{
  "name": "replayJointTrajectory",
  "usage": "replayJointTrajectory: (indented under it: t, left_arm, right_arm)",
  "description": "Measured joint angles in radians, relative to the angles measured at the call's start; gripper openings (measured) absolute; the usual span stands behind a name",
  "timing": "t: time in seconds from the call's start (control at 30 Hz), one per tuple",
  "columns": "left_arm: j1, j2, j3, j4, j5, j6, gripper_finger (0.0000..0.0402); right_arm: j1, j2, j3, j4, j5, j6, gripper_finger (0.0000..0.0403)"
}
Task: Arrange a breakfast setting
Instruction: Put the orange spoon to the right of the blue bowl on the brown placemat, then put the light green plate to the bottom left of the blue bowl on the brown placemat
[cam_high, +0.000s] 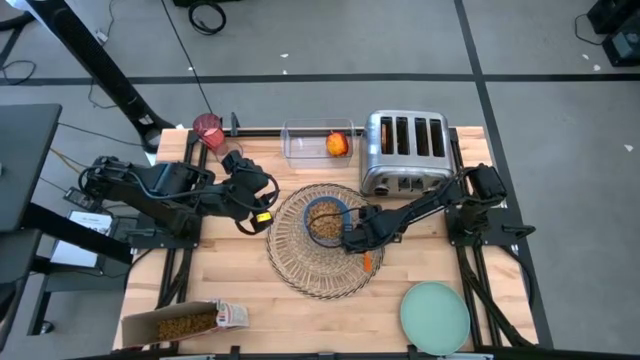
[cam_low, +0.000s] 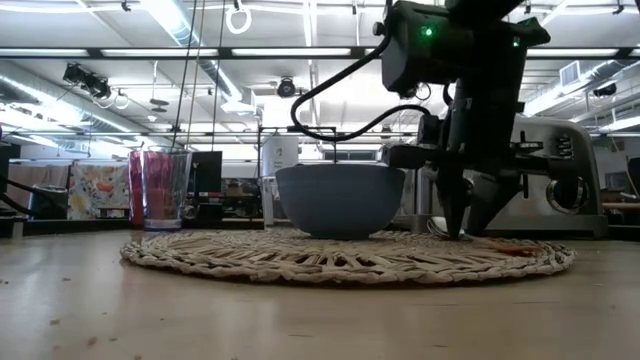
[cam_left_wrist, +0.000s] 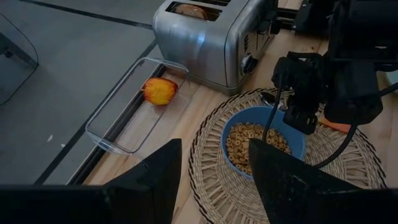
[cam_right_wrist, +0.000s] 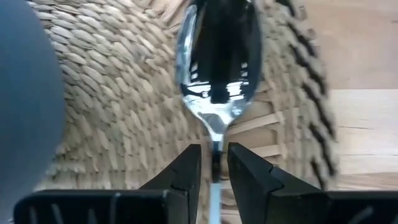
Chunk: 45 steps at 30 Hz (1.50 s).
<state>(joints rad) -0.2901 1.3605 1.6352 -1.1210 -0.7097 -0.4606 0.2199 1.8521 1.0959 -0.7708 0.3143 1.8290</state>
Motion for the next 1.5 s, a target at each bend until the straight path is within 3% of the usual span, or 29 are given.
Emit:
replayJointTrajectory:
  t: [0.23,0.43,0.7,0.9,1.1,1.27,1.4,1.5]
  left_arm:
    - [0.0,0.0,0.0,0.0,0.0,0.0,0.0192]
    - [0.0,0.0,0.0,0.0,0.0,0.0,0.0192]
    - [0.03,0.0,0.0,0.008,0.0,-0.024,0.0192]
    - [0.097,0.0,0.0,0.043,0.057,-0.007,0.0192]
    - [0.167,0.0,0.0,0.183,0.084,0.053,0.0192]
    - [0.211,0.0,0.0,0.285,0.083,0.08,0.0192]
    - [0.211,0.0,0.0,0.266,0.086,0.08,0.0192]
    - [0.175,0.0,0.0,0.241,0.087,0.079,0.0192]
  right_arm:
    - [0.0,-0.096,0.0,-0.092,-0.001,-0.05,0.0088]
    - [0.0,-0.257,0.0,-0.173,0.034,-0.16,0.0088]
    - [0.0,-0.459,0.0,-0.018,0.063,-0.643,0.0087]
    - [-0.003,-0.556,0.039,0.009,0.11,-0.861,0.0087]
    - [-0.144,-0.583,0.214,-0.206,0.266,-0.922,0.0088]
    - [-0.318,-0.579,0.293,-0.218,0.353,-1.009,0.0097]
    - [-0.388,-0.586,0.299,-0.244,0.269,-1.056,0.0102]
    - [-0.322,-0.598,0.299,-0.288,0.151,-1.096,0.0104]
